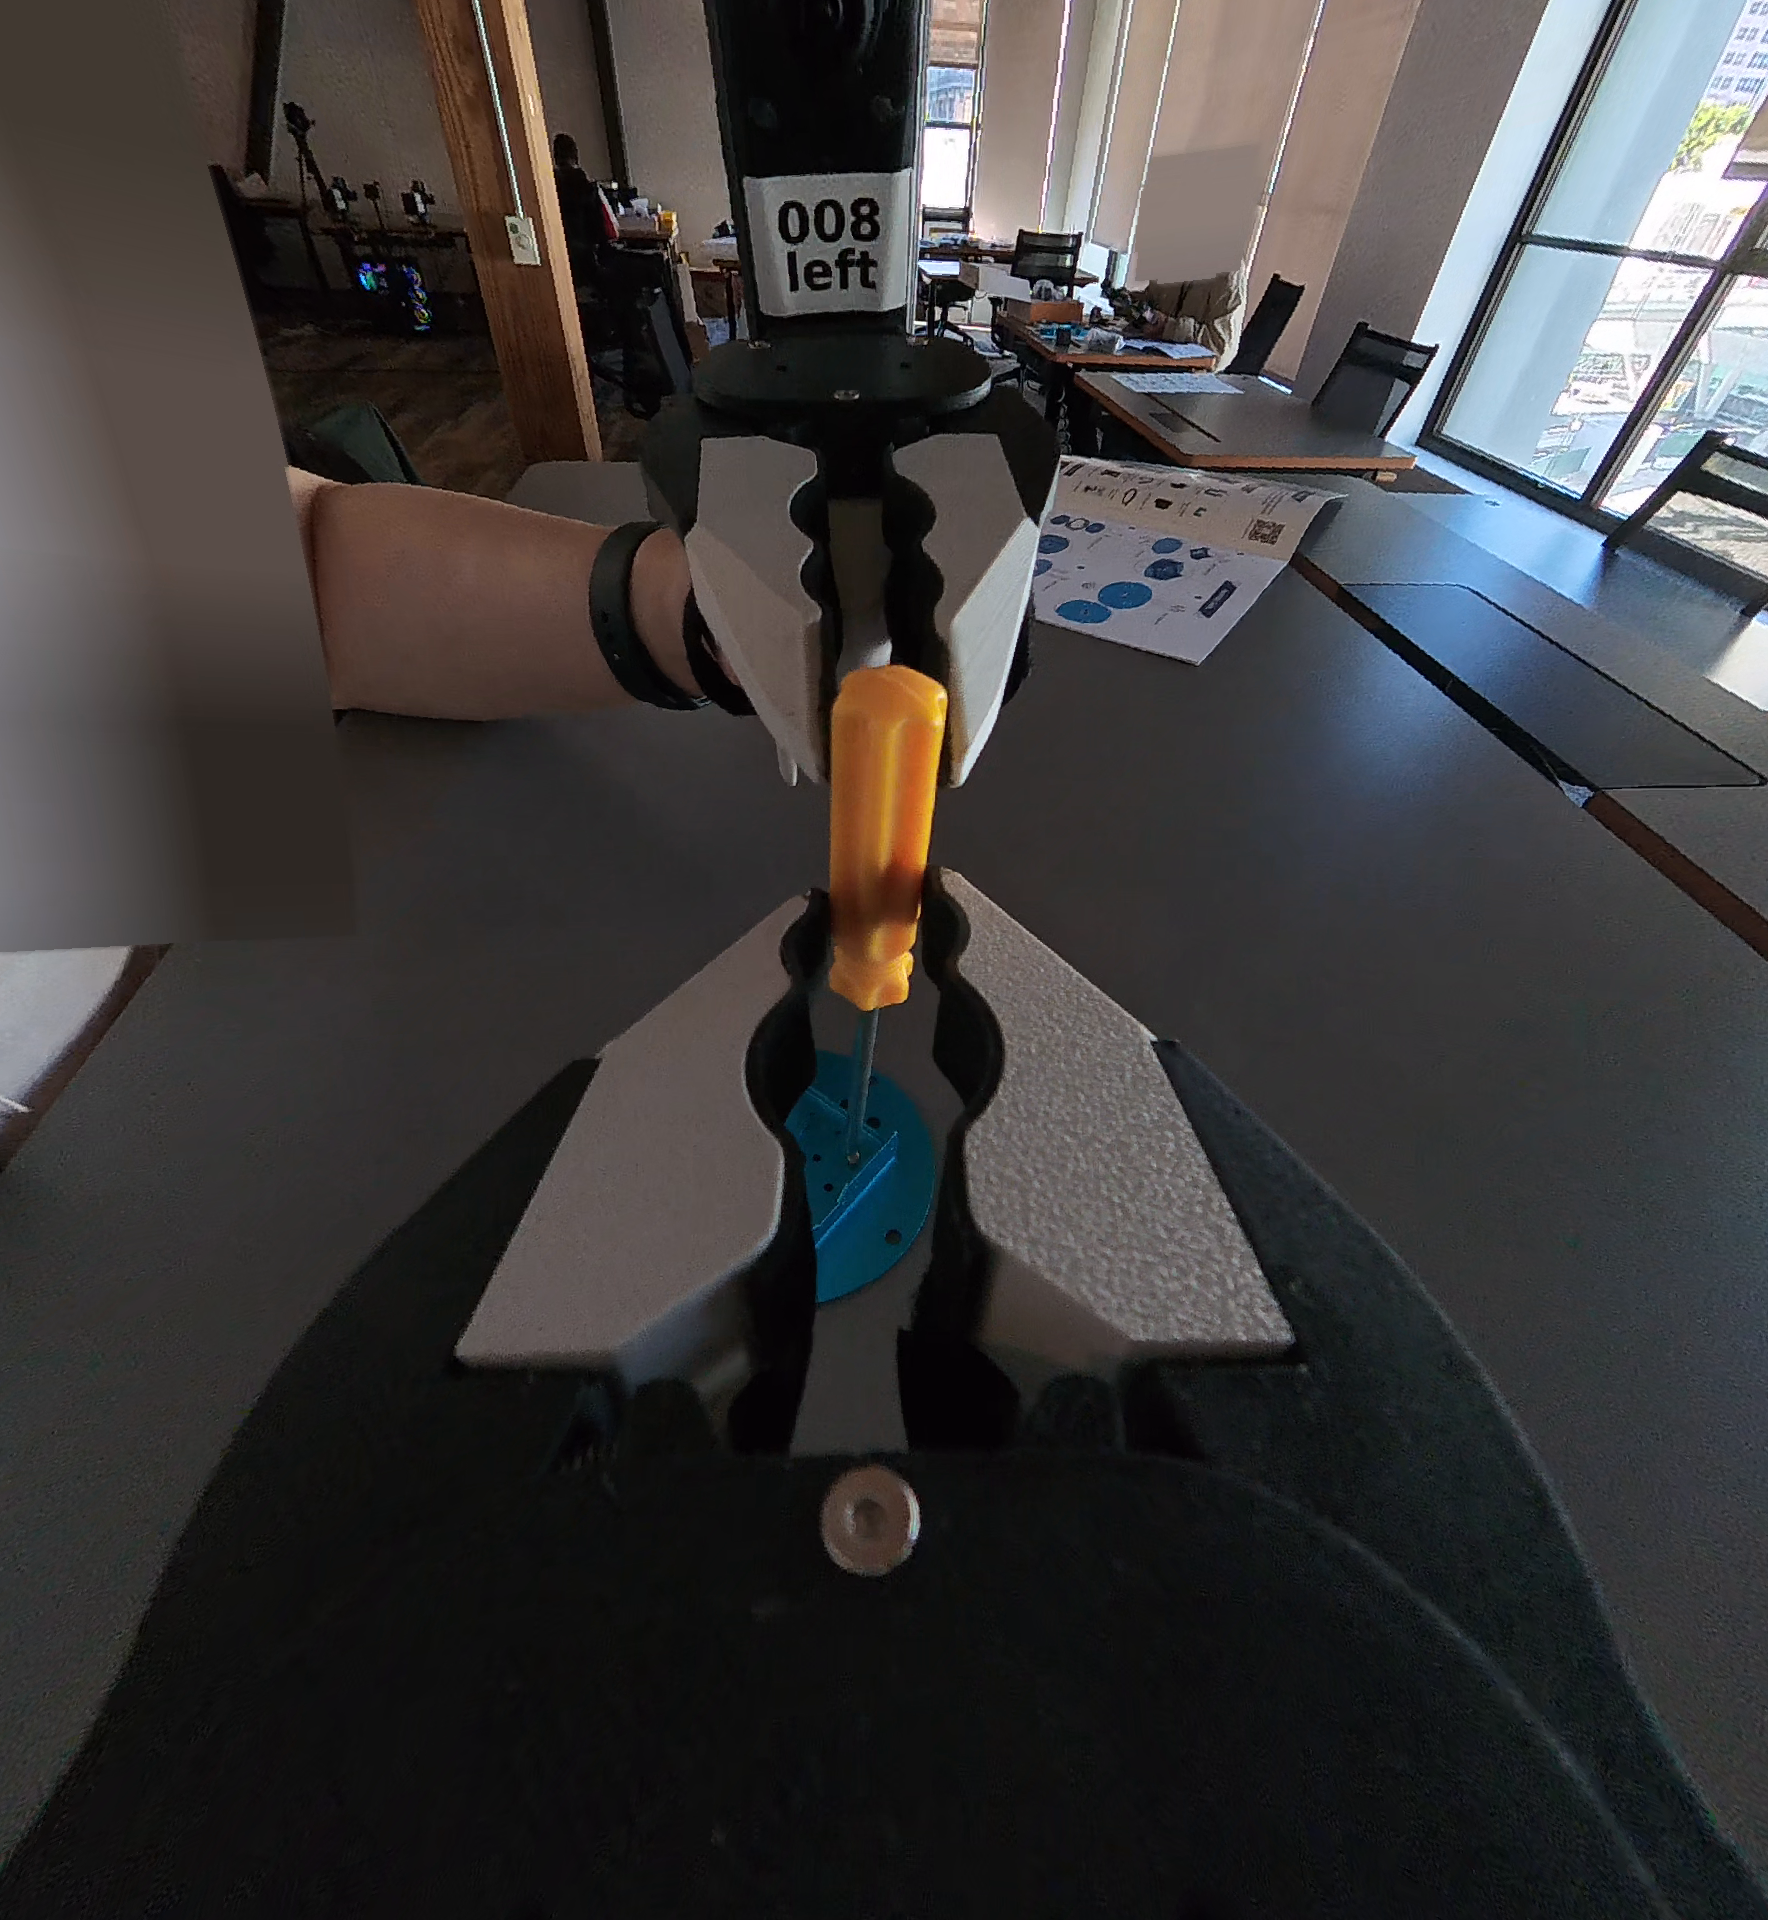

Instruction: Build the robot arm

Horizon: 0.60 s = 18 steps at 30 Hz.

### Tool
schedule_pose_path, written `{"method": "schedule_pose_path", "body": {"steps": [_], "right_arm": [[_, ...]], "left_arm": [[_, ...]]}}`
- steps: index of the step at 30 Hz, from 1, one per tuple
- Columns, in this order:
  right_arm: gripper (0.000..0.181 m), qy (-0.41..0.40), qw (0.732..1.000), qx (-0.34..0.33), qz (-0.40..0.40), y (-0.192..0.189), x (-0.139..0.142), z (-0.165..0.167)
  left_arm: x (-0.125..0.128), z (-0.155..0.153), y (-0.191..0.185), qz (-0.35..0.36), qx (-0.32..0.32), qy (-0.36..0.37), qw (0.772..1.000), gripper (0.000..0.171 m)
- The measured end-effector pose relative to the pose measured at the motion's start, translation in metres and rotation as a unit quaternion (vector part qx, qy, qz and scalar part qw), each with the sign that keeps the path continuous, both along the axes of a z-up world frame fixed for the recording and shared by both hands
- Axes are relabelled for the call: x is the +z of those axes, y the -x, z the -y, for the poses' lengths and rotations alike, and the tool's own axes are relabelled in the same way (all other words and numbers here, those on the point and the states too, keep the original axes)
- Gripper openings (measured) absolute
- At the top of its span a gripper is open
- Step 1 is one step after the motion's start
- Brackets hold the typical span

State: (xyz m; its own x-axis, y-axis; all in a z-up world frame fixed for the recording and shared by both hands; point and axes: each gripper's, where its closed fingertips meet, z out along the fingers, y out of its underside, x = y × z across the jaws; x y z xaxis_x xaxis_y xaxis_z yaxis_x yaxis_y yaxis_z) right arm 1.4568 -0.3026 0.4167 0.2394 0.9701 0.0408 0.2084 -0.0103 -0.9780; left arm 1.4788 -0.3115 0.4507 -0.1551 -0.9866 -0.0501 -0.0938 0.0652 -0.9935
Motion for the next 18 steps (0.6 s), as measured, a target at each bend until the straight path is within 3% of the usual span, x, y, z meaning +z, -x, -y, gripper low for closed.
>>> {"method": "schedule_pose_path", "body": {"steps": [12, 18], "right_arm": [[0.017, -0.003, 1.0, 0.005, 0.008, 0.0025, -0.0007, 0.0], [0.017, -0.018, 1.0, -0.007, 0.023, 0.0028, -0.0011, -0.0012]], "left_arm": [[-0.001, -0.0001, 0.0029, 0.001, -0.013, 0.014, 1.0, 0.013], [-0.0029, 0.0006, 0.0033, -0.003, -0.014, 0.026, 1.0, 0.03]]}}
